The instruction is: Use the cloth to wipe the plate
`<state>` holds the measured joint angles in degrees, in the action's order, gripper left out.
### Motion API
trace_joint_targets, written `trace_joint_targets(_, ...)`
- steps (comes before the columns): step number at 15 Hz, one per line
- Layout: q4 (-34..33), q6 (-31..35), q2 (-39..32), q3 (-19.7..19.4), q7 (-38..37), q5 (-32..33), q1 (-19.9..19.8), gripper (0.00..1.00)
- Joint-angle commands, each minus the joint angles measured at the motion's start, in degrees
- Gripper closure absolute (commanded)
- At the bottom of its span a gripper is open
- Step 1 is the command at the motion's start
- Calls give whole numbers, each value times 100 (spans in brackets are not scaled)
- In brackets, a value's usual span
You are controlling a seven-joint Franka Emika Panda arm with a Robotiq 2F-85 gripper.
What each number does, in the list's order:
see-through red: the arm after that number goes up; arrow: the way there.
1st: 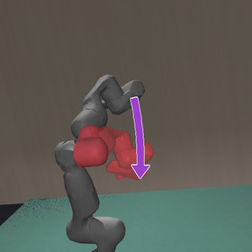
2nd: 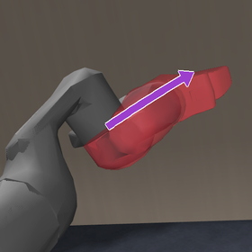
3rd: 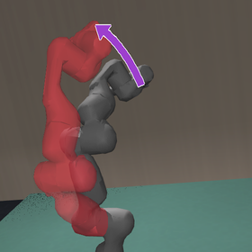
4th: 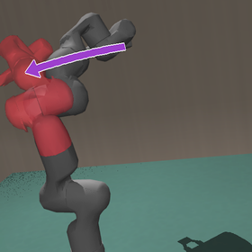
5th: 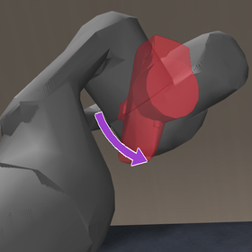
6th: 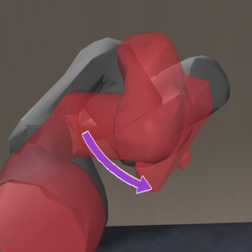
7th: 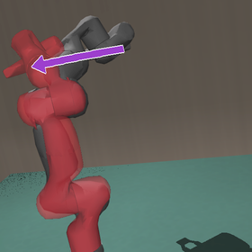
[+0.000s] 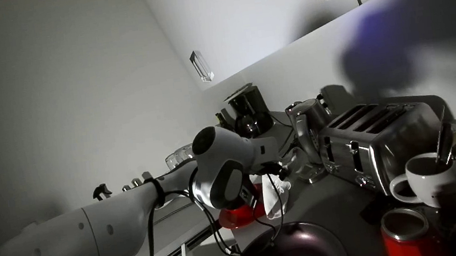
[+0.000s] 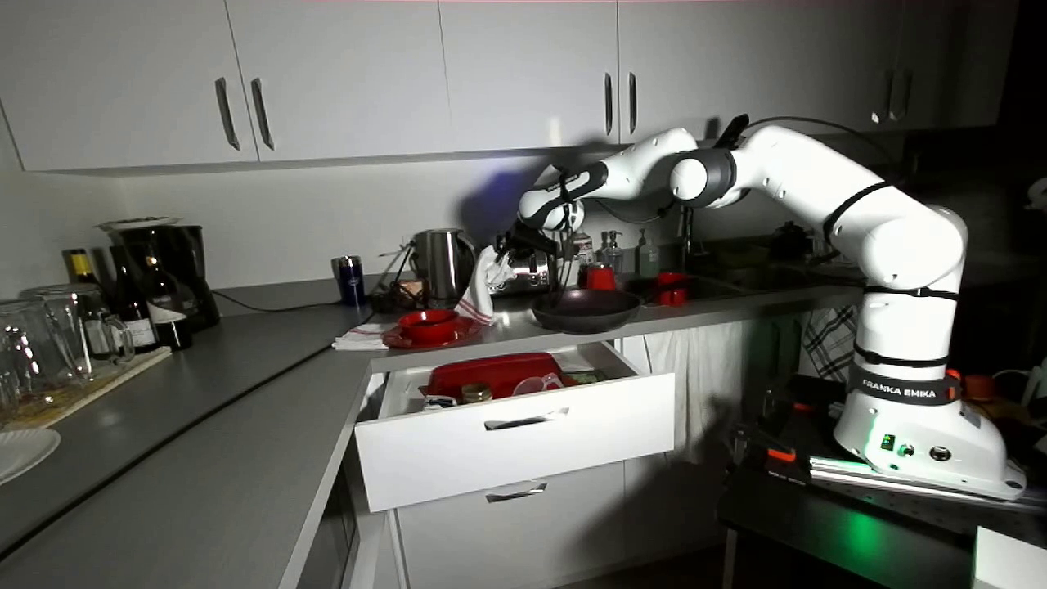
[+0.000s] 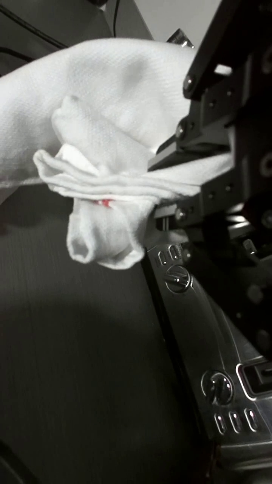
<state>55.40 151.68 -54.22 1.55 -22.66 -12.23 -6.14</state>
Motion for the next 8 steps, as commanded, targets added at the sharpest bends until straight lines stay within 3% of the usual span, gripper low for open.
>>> trace_joint_targets(1,-598,-312,-268,-85,-132,-111,71,39)
trace_joint_targets(6,-747,-389,-276,-56,-110,-110,54,1)
trace_joint_targets(8,-693,-350,-212,-24,-45,-119,44,0)
